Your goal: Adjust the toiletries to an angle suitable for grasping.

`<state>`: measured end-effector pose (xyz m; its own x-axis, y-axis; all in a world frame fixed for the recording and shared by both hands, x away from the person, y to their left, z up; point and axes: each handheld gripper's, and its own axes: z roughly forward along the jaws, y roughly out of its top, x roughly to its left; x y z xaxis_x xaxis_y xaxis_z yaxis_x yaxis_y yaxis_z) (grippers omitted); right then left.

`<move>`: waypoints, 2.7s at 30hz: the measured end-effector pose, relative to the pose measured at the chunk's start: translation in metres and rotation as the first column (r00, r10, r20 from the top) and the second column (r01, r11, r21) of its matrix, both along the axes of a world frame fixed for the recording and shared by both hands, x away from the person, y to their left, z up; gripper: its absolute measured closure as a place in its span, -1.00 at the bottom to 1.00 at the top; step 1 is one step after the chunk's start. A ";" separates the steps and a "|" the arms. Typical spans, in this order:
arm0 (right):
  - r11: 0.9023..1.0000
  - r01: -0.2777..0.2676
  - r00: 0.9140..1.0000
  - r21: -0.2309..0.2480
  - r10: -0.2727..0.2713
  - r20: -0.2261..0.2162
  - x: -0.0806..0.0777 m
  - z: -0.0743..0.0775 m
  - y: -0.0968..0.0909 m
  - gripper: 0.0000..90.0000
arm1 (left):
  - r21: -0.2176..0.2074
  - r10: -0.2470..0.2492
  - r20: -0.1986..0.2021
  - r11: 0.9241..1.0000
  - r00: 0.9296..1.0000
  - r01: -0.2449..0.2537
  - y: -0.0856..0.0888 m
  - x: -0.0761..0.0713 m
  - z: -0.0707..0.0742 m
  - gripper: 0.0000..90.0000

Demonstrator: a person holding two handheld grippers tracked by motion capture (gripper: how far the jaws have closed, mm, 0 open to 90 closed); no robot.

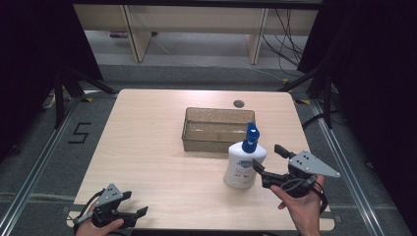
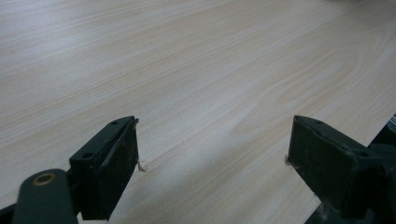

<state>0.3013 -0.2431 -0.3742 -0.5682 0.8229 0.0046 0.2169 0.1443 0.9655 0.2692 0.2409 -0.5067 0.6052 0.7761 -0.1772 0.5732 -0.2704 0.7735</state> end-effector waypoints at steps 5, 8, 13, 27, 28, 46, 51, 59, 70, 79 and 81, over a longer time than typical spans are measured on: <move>1.000 0.003 1.000 0.007 -0.003 -0.007 0.003 0.004 0.001 -0.62 | 0.000 0.000 -0.001 1.000 1.000 0.000 0.000 0.000 0.000 -0.65; 1.000 0.000 1.000 0.019 0.000 -0.015 0.004 0.006 0.003 -0.61 | -0.002 0.001 -0.002 1.000 1.000 -0.001 0.000 0.000 0.000 -0.65; 1.000 -0.008 1.000 0.019 0.008 -0.014 0.008 0.009 0.007 -0.60 | 0.000 -0.001 0.000 1.000 1.000 0.001 0.000 0.000 0.000 -0.65; 0.999 -0.054 0.998 0.002 0.054 0.013 0.020 0.015 0.024 -0.49 | -0.005 -0.005 0.010 1.000 1.000 0.005 0.000 0.000 -0.001 -0.65; 0.998 -0.058 0.998 -0.005 0.058 0.011 0.021 0.015 0.025 -0.46 | -0.004 -0.004 0.009 1.000 1.000 0.004 0.000 0.000 -0.001 -0.65; 0.998 -0.055 0.997 0.000 0.055 0.056 0.033 0.015 0.034 0.06 | -0.006 -0.006 0.012 1.000 1.000 0.006 -0.001 0.000 -0.001 -0.65; 0.998 -0.063 0.997 0.016 0.062 0.048 0.035 0.013 0.036 0.15 | -0.006 -0.007 0.013 1.000 1.000 0.007 0.000 0.000 -0.001 -0.65; 0.998 -0.062 0.997 0.006 0.061 0.054 0.037 0.012 0.037 0.23 | -0.007 -0.006 0.010 1.000 1.000 0.006 -0.001 0.000 -0.001 -0.65; 0.996 -0.076 0.996 0.036 0.074 0.051 0.035 0.013 0.039 0.33 | -0.009 -0.005 -0.002 1.000 1.000 0.005 -0.001 0.000 -0.001 -0.65; 0.997 -0.061 0.995 0.042 0.057 0.084 0.034 0.014 0.039 0.39 | -0.016 -0.003 0.000 1.000 1.000 0.003 0.000 0.001 -0.002 -0.65; 0.998 -0.061 0.994 0.028 0.058 0.097 0.035 0.014 0.037 0.39 | -0.002 -0.004 -0.008 1.000 1.000 0.004 0.001 0.002 -0.001 -0.65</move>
